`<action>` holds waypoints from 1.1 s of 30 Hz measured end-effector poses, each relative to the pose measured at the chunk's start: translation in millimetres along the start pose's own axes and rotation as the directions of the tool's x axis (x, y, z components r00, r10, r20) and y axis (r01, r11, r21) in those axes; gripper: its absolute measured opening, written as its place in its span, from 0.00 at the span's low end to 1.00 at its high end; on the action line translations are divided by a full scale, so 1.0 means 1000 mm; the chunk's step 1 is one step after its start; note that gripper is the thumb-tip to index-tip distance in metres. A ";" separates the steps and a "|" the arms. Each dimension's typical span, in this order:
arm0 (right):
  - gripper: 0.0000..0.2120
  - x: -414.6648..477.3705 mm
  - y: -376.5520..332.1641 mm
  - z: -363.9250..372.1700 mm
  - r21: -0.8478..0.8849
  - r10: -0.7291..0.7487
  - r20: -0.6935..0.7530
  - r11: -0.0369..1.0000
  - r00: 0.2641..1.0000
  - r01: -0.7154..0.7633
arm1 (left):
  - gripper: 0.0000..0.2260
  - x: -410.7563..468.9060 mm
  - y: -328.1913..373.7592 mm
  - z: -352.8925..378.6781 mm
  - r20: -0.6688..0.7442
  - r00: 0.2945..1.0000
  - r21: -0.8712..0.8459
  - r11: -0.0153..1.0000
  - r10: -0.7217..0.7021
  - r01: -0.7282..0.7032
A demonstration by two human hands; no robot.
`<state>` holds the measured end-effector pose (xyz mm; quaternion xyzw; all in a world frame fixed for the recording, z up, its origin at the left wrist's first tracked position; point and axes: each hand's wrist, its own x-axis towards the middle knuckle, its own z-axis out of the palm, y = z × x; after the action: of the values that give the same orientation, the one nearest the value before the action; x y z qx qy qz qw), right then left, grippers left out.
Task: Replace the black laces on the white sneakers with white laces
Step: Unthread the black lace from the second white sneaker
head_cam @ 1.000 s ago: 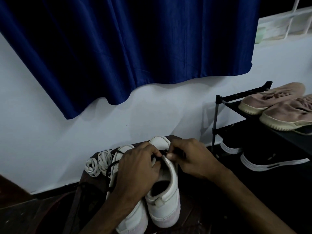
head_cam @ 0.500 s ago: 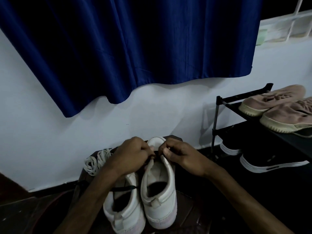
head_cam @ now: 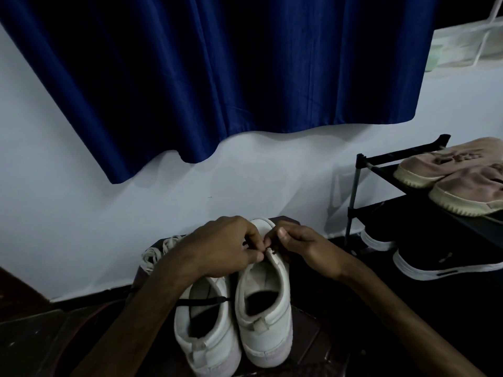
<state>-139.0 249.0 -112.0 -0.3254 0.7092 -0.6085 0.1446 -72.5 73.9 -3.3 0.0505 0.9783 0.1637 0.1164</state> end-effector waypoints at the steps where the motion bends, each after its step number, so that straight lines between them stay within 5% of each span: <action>1: 0.20 0.001 0.000 0.001 0.008 0.010 0.000 1.000 1.000 -0.010 | 0.05 -0.001 0.004 -0.001 0.000 1.000 0.015 1.000 -0.010 0.010; 7: 0.21 0.002 -0.003 0.003 0.052 0.032 -0.004 0.998 0.999 -0.032 | 0.07 -0.004 0.026 0.014 -0.212 0.977 0.306 0.951 0.016 0.051; 10: 0.21 0.002 -0.003 0.003 0.048 0.030 -0.005 0.998 1.000 -0.030 | 0.06 -0.004 0.027 0.017 -0.194 0.981 0.329 0.941 -0.015 0.079; 15: 0.17 0.002 -0.004 0.002 -0.120 -0.045 -0.008 0.992 0.999 0.044 | 0.07 -0.003 0.013 0.006 -0.038 0.984 -0.015 0.985 -0.175 0.174; 17: 0.16 0.002 -0.003 0.000 -0.190 -0.081 -0.017 0.979 0.997 0.077 | 0.06 -0.004 -0.002 -0.003 -0.081 0.971 -0.338 0.923 -0.224 0.185; 19: 0.15 0.001 -0.003 -0.001 -0.215 -0.080 -0.013 0.974 0.997 0.075 | 0.07 -0.007 -0.017 -0.009 -0.210 0.946 -0.399 0.905 -0.247 0.148; 23: 0.16 -0.001 -0.008 -0.001 -0.180 -0.053 0.013 0.982 0.999 0.054 | 0.03 -0.011 -0.035 0.000 -0.400 0.908 -0.091 0.991 -0.128 0.099; 27: 0.18 -0.003 -0.019 -0.001 -0.095 -0.007 0.051 0.995 0.999 0.012 | 0.07 -0.012 -0.038 0.021 -0.361 0.926 -0.159 0.972 0.108 -0.175; 30: 0.14 -0.004 -0.031 -0.001 -0.152 0.017 0.074 0.988 0.997 -0.006 | 0.22 -0.015 -0.040 0.033 -0.256 0.947 -0.183 0.953 0.191 -0.242; 33: 0.09 0.000 -0.041 0.003 -0.284 0.062 0.068 0.958 0.996 -0.040 | 0.23 -0.014 -0.047 0.041 -0.246 0.933 -0.159 0.939 0.263 -0.306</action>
<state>-125.2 244.6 -73.2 -0.3474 0.7907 -0.4844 0.1395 -51.5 40.0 -54.0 0.1620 0.9467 0.2782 -0.0138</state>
